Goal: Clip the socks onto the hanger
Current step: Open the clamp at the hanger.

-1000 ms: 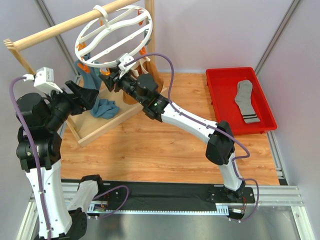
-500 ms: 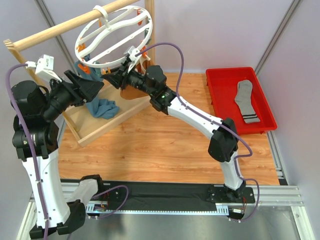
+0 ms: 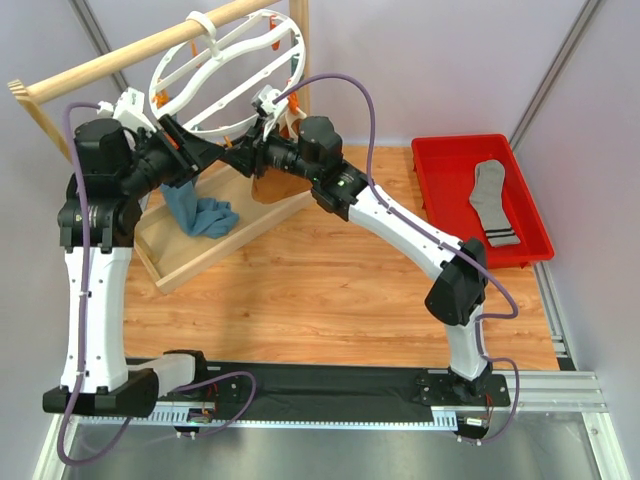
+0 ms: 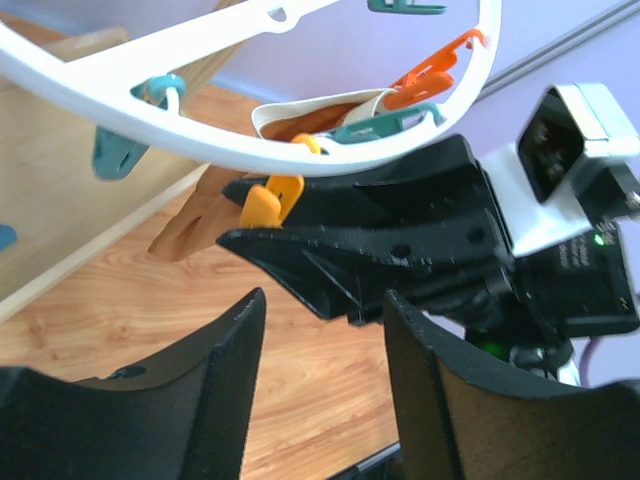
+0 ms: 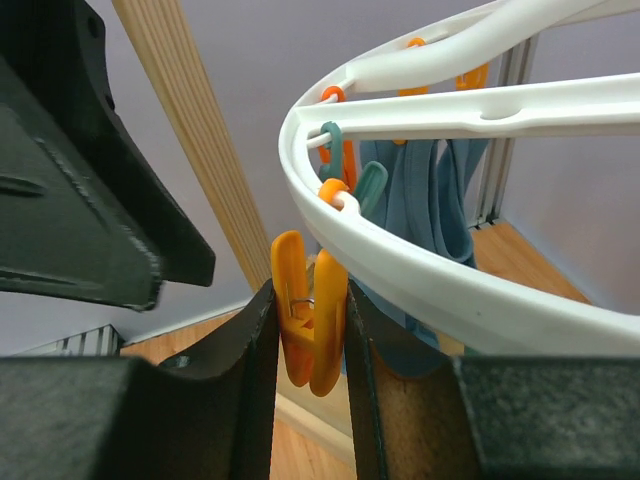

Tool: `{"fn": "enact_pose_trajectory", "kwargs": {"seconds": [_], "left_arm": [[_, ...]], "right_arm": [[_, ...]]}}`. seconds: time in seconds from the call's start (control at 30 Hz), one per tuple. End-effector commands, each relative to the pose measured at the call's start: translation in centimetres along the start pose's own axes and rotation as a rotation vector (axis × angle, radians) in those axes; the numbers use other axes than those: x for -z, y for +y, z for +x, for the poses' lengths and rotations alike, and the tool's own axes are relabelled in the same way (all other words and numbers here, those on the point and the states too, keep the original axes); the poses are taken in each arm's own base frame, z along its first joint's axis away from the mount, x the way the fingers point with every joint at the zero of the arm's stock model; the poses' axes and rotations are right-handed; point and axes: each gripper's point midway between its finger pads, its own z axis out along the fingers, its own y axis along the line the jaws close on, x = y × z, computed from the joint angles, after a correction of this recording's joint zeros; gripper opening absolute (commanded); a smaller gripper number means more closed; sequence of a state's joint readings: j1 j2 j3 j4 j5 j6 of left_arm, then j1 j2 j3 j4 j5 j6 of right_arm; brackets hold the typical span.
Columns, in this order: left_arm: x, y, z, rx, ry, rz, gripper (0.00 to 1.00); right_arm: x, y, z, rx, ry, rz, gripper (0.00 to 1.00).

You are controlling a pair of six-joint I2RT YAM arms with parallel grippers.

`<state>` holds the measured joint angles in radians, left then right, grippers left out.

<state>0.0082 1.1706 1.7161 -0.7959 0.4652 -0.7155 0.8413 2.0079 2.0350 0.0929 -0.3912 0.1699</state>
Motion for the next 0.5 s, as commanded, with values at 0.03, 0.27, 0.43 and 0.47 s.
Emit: {"fn": "enact_pose_trajectory", "kwargs": {"seconds": [0.03,0.27,0.43,0.47], "left_arm": [[0.0,0.0,-1.5,0.019,-0.103,-0.097,0.57],[-1.1,0.8,-2.1,0.038,-0.202,-0.175,0.56],[-1.8,1.2,-2.4,0.02,-0.221,-0.209,0.56],[-2.0,1.3,-2.4,0.02,-0.219,-0.217,0.56]], "right_arm": [[1.3,0.1,-2.1,0.076,-0.004,0.031,0.0],[1.4,-0.3,-2.1,0.103,-0.003,0.058,0.0],[1.7,-0.6,-2.4,0.114,-0.009,0.074,0.0],[1.7,-0.6,-2.3,0.113,-0.008,0.076,0.0]]}}
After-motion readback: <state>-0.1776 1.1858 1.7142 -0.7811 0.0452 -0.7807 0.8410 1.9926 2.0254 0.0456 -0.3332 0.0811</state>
